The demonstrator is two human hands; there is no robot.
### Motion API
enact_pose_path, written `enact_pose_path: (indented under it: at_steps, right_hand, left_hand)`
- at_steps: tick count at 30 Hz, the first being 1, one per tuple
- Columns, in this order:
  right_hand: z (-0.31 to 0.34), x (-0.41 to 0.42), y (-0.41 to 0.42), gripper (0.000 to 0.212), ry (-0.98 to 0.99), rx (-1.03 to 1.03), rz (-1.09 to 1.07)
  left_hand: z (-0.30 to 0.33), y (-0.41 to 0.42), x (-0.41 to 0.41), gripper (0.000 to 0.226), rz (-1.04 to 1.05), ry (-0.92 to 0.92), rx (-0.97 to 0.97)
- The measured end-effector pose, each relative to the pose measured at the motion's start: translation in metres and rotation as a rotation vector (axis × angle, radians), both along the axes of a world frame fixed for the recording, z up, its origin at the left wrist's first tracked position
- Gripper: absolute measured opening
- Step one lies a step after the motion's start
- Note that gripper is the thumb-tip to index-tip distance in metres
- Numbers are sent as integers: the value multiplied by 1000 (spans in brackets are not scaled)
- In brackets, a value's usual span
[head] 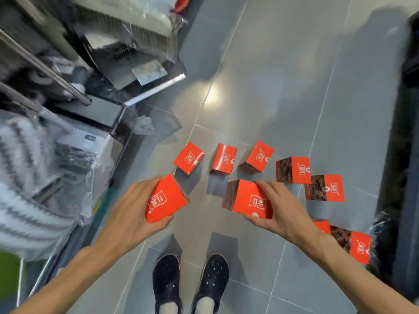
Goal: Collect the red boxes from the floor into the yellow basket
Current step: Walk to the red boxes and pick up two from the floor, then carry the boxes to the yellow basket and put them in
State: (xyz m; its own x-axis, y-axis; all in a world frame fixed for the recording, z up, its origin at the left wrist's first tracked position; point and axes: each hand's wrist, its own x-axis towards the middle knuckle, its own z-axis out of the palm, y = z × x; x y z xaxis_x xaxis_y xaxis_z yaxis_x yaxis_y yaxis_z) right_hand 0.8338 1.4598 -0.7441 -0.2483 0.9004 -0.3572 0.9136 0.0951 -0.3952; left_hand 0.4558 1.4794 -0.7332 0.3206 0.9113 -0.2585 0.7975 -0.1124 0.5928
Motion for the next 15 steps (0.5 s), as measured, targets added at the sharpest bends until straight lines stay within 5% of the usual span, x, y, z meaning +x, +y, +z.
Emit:
enact_pose_path:
  at_steps: [8,15]
  right_hand:
    - [317,-42,60,97,127,270,-95]
    - [563,-80,84,92,181,427,59]
  left_hand:
    - [295,45,-9,88,110,-4,262]
    - [529,28,-41,89,174,48,467]
